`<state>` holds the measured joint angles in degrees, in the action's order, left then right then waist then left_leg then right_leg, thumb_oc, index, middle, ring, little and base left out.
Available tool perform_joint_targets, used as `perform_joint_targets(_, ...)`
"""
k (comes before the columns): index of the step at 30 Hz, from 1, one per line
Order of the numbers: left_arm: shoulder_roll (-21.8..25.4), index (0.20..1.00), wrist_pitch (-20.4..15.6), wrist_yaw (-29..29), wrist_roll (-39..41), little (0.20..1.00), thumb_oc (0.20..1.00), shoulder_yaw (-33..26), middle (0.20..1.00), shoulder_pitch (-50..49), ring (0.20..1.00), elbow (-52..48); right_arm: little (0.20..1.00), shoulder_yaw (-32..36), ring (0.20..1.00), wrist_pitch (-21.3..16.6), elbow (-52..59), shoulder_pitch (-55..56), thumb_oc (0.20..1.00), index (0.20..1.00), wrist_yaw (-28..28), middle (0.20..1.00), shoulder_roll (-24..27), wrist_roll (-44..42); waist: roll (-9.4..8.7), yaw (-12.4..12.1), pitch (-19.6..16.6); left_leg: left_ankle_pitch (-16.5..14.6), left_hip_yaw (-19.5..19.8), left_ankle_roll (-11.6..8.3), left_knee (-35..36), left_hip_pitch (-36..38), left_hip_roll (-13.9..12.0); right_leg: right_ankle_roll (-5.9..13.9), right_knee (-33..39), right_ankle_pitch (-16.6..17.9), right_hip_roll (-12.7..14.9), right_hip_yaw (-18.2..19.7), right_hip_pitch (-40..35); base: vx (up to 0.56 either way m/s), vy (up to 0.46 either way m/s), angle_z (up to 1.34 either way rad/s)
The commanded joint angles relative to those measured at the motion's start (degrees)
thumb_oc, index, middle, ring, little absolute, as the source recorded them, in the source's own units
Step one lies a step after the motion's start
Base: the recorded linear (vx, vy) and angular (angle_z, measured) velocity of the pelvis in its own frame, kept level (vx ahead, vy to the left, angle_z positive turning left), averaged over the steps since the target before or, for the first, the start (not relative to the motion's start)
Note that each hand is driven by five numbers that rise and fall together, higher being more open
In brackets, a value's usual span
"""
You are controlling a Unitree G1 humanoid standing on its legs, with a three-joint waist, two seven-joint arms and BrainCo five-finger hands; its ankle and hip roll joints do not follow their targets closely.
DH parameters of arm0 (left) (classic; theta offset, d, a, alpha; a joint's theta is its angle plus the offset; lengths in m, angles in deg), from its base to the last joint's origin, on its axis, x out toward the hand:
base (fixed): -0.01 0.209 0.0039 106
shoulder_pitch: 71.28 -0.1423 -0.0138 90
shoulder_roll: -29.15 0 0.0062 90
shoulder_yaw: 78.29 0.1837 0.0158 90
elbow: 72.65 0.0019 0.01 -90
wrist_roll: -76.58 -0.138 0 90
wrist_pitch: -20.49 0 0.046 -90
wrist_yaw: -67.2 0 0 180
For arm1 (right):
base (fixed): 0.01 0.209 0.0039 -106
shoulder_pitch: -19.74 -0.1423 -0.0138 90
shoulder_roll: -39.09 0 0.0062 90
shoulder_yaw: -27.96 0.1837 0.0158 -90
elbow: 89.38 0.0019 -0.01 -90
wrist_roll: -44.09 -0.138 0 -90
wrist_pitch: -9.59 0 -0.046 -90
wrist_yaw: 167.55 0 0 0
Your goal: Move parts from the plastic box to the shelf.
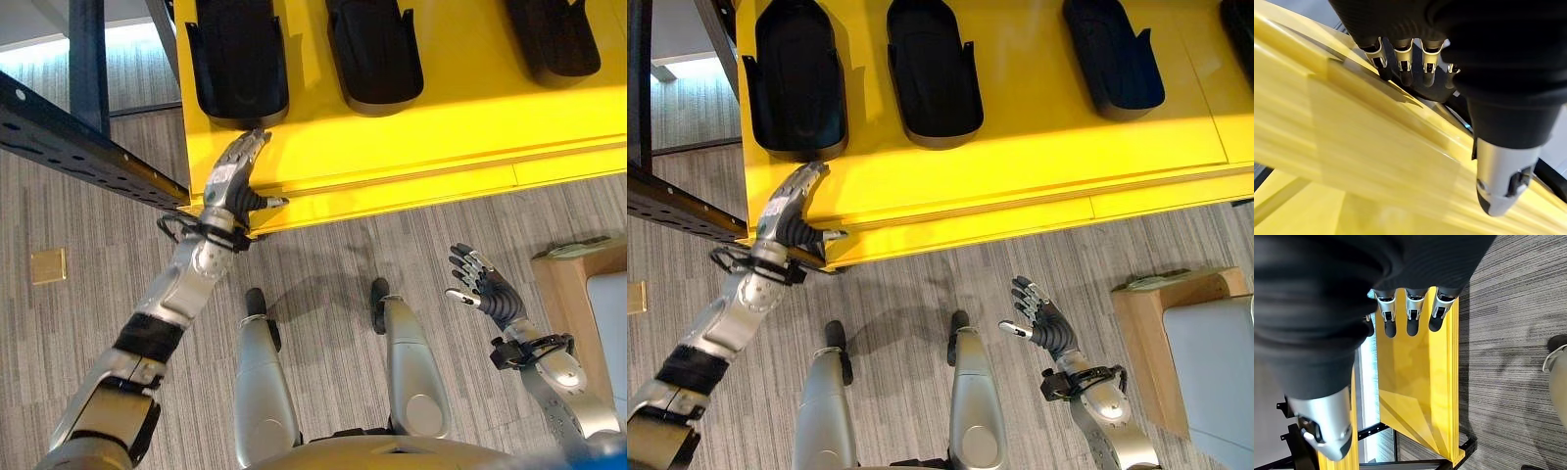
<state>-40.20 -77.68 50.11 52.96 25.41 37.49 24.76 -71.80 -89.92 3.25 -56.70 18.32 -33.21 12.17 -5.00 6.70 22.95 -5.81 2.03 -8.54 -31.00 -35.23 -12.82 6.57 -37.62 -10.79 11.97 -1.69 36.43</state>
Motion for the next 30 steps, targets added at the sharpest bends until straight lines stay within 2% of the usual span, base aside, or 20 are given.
perform_joint_targets(1, 0.43, 1.000, -1.93, 4.08, 1.49, 1.000, 1.000, 1.66, 1.000, -4.59, 1.000, -1.11, 1.000, 1.26, 1.000, -2.53, 1.45, 0.23, 1.000, 1.000, -0.52, 1.000, -0.63, -1.19, 0.38, 0.19, -0.95, -1.19, -0.85, 0.47, -1.60, -1.44, -1.31, 0.93, 3.80, 3.21, 1.34, 1.13, -3.76, 0.00, 0.000, 0.00)
perform_joint_targets(7, 2.97, 1.000, -4.73, 5.74, 1.80, 1.000, 1.000, 1.22, 1.000, -9.88, 1.000, -7.49, 1.000, 1.60, 1.000, -3.72, 2.49, -0.19, 1.000, 1.000, -0.77, 1.000, -0.40, -0.82, 0.40, -0.46, -1.01, -1.15, -0.75, 0.56, -0.99, -0.61, -1.18, 0.97, 4.27, 3.19, 1.32, 0.85, -4.81, 0.00, 0.000, 0.00)
perform_joint_targets(15, 3.86, 1.000, -6.85, 6.98, 6.60, 1.000, 1.000, -0.05, 1.000, -15.70, 1.000, -12.03, 1.000, 2.80, 1.000, -6.67, 5.45, -2.27, 1.000, 1.000, -3.02, 1.000, 0.31, 0.80, 0.18, -0.97, -1.35, -0.90, -0.58, 0.72, 0.02, 1.32, -1.17, 1.16, 5.84, 3.81, 1.23, 0.47, -7.22, 0.00, 0.000, 0.01)
perform_joint_targets(19, 5.96, 1.000, -8.14, 6.59, 4.91, 1.000, 1.000, 0.93, 1.000, -17.39, 1.000, -12.72, 1.000, 4.21, 1.000, -8.61, 8.87, -3.65, 1.000, 1.000, -4.24, 1.000, 0.74, 1.58, 0.04, -1.20, -2.07, -0.12, -0.51, 0.79, 1.59, 2.59, -1.12, 1.46, 7.63, 4.63, 1.25, 0.12, -8.92, 0.02, 0.006, 0.02)
perform_joint_targets(20, 6.76, 1.000, -8.54, 6.62, 3.39, 1.000, 1.000, 1.74, 1.000, -18.42, 1.000, -11.37, 1.000, 5.44, 1.000, -10.34, 11.75, -6.92, 1.000, 1.000, -6.67, 1.000, 0.73, 3.05, 0.18, -1.58, -2.66, -0.51, -0.73, 0.77, 2.41, 5.07, -1.26, 1.84, 8.91, 4.56, 1.20, 0.04, -11.56, 0.03, 0.029, 0.04)
perform_joint_targets(30, 6.52, 1.000, -9.40, 7.44, 4.71, 1.000, 1.000, 0.61, 1.000, -21.35, 1.000, -10.68, 1.000, 9.51, 1.000, -13.18, 17.15, -12.90, 1.000, 1.000, -9.95, 1.000, -0.37, 2.29, 0.09, -1.84, -4.82, 0.81, -0.93, 0.90, 5.88, 9.36, -1.20, 2.57, 13.56, 5.91, 1.32, -0.65, -16.90, 0.05, 0.015, 0.02)
